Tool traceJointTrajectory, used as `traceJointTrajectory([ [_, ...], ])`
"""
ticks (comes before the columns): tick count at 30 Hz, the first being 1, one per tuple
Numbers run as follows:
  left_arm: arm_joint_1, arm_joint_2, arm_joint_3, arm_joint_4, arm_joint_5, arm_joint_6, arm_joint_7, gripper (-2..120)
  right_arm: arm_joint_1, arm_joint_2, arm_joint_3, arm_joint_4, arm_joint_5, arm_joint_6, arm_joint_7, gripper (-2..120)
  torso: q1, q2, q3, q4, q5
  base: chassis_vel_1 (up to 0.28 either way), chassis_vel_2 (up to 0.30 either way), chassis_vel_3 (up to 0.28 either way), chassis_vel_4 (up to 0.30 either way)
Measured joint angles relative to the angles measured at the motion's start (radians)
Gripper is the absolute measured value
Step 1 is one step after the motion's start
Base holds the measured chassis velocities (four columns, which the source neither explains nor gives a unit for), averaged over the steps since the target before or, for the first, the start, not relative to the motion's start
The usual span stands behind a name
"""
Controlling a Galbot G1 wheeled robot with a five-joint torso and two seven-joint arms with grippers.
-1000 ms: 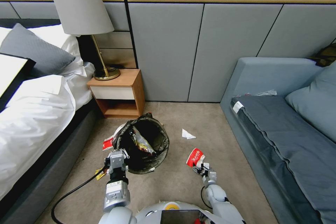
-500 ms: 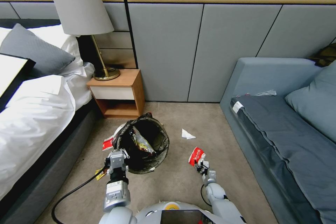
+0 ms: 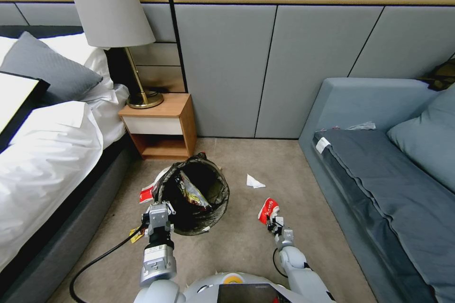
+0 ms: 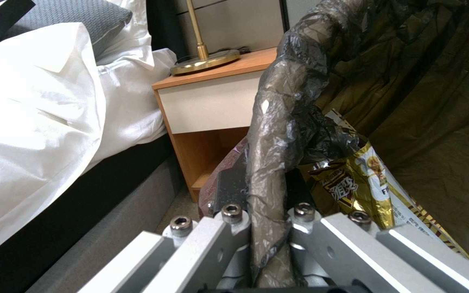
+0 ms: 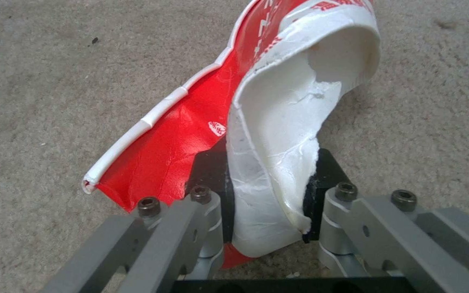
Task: Pick up the trash bin, then pick up the garbage from the floor and place it into the trash bin.
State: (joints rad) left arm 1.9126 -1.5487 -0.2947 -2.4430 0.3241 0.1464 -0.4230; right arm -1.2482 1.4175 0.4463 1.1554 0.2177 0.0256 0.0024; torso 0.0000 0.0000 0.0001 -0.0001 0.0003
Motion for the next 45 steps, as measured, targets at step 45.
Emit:
traceJointTrajectory([
  [45, -0.005, 0.000, 0.022, 0.027, -0.005, 0.003, 0.004, 0, -0.157, -0.081, -0.116, 0.950, 0.073, 0.363, -0.476, 11, 0.000, 0.000, 0.000, 0.0001, -0.0004, 0.000, 0.000, 0.000, 0.000],
])
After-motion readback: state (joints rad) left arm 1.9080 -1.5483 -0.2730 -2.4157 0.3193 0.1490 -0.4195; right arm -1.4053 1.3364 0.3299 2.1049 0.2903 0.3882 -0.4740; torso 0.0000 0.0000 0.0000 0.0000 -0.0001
